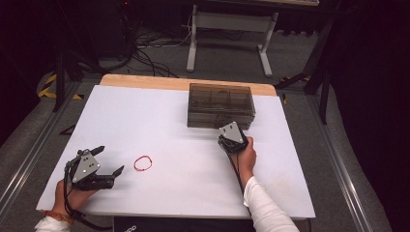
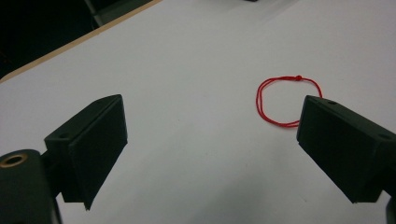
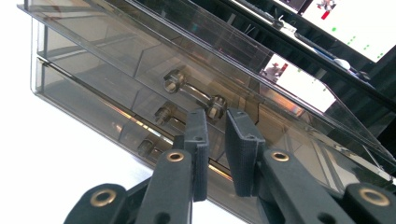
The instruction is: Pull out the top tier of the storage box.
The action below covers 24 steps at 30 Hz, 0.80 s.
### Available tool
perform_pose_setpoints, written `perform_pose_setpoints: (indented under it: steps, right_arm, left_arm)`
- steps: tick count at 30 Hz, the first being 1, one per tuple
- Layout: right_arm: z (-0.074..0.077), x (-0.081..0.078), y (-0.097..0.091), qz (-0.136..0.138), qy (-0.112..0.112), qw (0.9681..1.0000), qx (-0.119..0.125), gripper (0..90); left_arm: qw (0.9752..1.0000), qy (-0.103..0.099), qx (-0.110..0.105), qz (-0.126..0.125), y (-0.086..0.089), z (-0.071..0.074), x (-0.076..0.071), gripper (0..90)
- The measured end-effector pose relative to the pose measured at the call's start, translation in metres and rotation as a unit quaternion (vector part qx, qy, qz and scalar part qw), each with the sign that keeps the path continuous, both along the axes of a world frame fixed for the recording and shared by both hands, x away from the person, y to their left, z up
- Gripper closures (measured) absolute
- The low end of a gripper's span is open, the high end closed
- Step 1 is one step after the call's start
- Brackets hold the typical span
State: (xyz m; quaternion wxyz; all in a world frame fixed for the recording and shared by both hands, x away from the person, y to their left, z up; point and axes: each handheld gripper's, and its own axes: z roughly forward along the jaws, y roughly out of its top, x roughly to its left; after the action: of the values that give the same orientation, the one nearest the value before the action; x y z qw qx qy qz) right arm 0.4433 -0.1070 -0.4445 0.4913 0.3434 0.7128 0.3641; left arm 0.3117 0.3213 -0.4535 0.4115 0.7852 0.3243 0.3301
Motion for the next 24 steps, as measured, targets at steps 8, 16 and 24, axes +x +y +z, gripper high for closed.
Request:
perform_pose_setpoints:
  steps: [8,16,24]
  right_arm:
    - [0.011,-0.004,-0.009,0.039,0.024,0.9984,0.034,86.6]
    - [0.046,-0.004,-0.035,0.067,0.063,0.9937,0.064,90.0]
    - [0.06,0.018,-0.079,0.039,0.109,0.9875,0.106,90.0]
  left_arm:
    - [1.0,-0.001,-0.005,0.002,0.001,0.0,-0.001,9.5]
    - [1.0,0.002,-0.004,0.001,0.001,0.0,-0.001,9.6]
    - [1.0,0.005,0.0,0.003,0.0,-0.001,0.001,9.6]
